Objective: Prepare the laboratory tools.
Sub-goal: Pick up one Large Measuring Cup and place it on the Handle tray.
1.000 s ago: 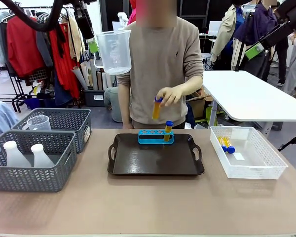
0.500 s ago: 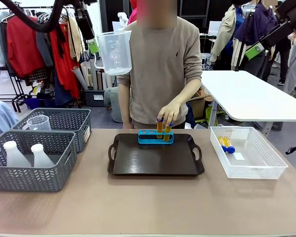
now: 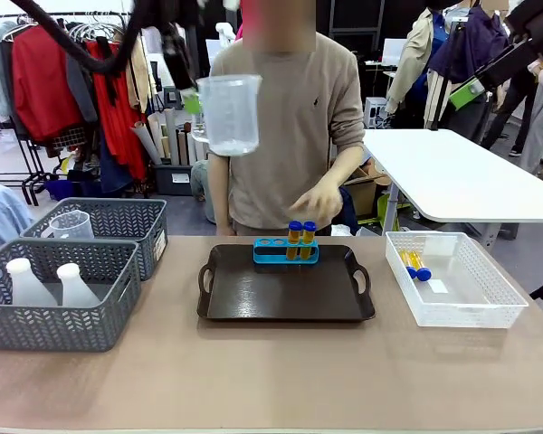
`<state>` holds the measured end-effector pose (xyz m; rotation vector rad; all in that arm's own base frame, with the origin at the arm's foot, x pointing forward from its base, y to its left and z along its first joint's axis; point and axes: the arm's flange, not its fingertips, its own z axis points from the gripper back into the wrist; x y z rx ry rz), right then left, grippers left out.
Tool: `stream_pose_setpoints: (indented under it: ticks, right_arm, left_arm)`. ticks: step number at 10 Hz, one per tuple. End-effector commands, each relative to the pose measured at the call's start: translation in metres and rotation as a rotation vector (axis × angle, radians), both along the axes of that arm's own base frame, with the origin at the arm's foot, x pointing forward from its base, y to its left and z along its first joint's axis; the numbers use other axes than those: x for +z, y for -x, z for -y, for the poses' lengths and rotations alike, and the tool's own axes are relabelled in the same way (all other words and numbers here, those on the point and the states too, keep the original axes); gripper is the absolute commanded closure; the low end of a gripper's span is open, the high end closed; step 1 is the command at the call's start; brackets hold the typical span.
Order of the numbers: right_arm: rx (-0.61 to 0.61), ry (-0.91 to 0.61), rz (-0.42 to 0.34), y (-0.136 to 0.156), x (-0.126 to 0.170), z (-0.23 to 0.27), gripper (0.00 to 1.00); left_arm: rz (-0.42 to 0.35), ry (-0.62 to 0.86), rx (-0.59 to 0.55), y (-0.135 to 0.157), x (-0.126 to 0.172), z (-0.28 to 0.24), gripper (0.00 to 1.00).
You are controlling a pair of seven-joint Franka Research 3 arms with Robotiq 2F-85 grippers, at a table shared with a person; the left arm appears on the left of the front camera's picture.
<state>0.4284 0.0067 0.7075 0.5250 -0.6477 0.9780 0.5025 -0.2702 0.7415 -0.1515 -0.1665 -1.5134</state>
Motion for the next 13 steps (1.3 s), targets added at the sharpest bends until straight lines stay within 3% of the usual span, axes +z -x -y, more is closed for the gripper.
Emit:
stream_pose_setpoints:
  ticks: [1, 3, 6, 7, 9, 10, 13]
  right_arm:
    - [0.009, -0.01, 0.007, 0.0, 0.001, -0.001, 0.0]
    - [0.009, -0.01, 0.007, 0.0, 0.001, -0.001, 0.0]
    - [0.009, -0.01, 0.007, 0.0, 0.001, -0.001, 0.0]
    - [0.009, -0.01, 0.007, 0.0, 0.001, -0.001, 0.0]
    - [0.009, -0.01, 0.007, 0.0, 0.001, -0.001, 0.0]
    - [0.009, -0.01, 0.007, 0.0, 0.001, -0.001, 0.0]
    - [0.009, -0.01, 0.007, 0.0, 0.001, -0.001, 0.0]
  left_arm:
    - [0.011, -0.048, -0.086, -0.014, -0.021, 0.039, 1.0]
    - [0.059, -0.079, -0.161, -0.023, -0.057, 0.081, 1.0]
    - [0.054, -0.057, -0.251, -0.031, -0.134, 0.125, 1.0]
    - [0.056, -0.063, -0.261, -0.032, -0.147, 0.131, 1.0]
    - [0.064, 0.001, -0.287, -0.035, -0.158, 0.132, 1.0]
    - [0.028, -0.044, -0.242, -0.04, -0.156, 0.143, 1.0]
    - [0.038, -0.035, -0.254, -0.043, -0.164, 0.146, 1.0]
